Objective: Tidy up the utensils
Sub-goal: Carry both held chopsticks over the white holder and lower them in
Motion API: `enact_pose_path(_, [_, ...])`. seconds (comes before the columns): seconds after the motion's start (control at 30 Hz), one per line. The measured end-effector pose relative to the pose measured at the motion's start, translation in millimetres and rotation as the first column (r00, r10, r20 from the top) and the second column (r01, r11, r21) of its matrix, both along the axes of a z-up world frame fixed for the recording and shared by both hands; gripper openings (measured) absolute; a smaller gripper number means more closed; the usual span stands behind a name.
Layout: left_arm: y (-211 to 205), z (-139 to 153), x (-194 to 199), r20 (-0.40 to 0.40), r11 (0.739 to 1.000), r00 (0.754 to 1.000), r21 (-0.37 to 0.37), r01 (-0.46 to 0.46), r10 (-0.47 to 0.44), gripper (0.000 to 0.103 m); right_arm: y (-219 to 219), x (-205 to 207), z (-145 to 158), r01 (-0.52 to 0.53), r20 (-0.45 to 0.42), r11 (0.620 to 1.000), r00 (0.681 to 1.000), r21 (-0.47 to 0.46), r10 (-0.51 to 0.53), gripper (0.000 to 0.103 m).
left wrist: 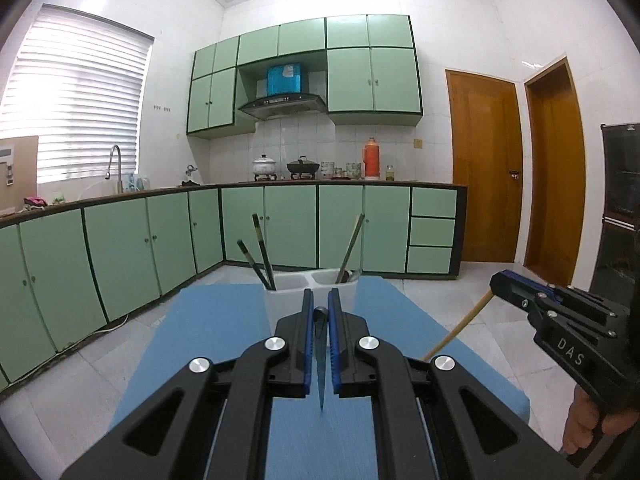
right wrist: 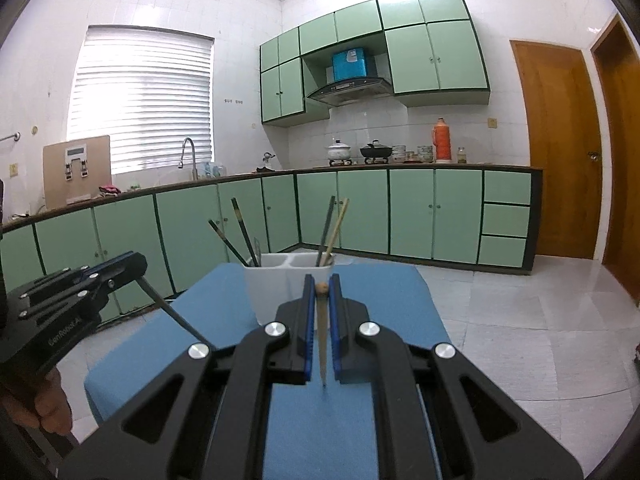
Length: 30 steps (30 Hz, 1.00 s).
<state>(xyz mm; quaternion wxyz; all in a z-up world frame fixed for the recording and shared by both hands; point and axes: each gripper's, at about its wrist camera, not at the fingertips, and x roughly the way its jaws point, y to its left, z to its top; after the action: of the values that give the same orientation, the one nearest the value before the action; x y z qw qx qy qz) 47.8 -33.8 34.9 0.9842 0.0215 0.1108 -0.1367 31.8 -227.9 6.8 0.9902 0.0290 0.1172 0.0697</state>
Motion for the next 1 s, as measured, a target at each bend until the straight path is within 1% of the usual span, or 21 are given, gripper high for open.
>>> enact_pose_path(0.33, [1.1,16.7,2.3,0.033,1.0,0.999,-0.013,0.017,-0.017,0.007,4.9,17.0,21.5,-0.041,0.0,0.999,0.999,-0.009,0.041,0.006])
enact_pose_path(0.47, [5.5,25.3,11.2,0.039,0.999,0.999,-0.031,0.025,-0.023,0.007,1.8,30.6,39.2,-0.063,0.011,0.998,0.998,-0.014,0.063,0.006])
enact_pose_path(0.63, [12.1,47.3,26.7,0.069,0.998,0.997,-0.057,0.029,-0.025,0.007,-2.4,46.5,69.0,-0.104,0.037,0.995,0.994,-0.002,0.104,0.006])
enact_pose_path(0.73, [12.6,63.0,37.2,0.096,0.997,0.995,-0.065,0.029,-0.023,0.007,-5.6,57.7,89.6,-0.125,0.059,0.992,0.99,0.004,0.124,0.006])
enact_pose_path(0.87, [8.3,89.6,50.4,0.169,0.997,0.986,-0.066,0.026,-0.015,0.007,-5.5,72.9,119.2,-0.128,0.106,0.992,0.986,-0.007,0.128,0.006])
enact_pose_path(1.0, [1.2,111.3,70.2,0.227,0.998,0.974,-0.066,0.019,-0.004,0.007,-2.6,93.4,138.9,-0.127,0.133,0.991,0.983,-0.028,0.13,0.006])
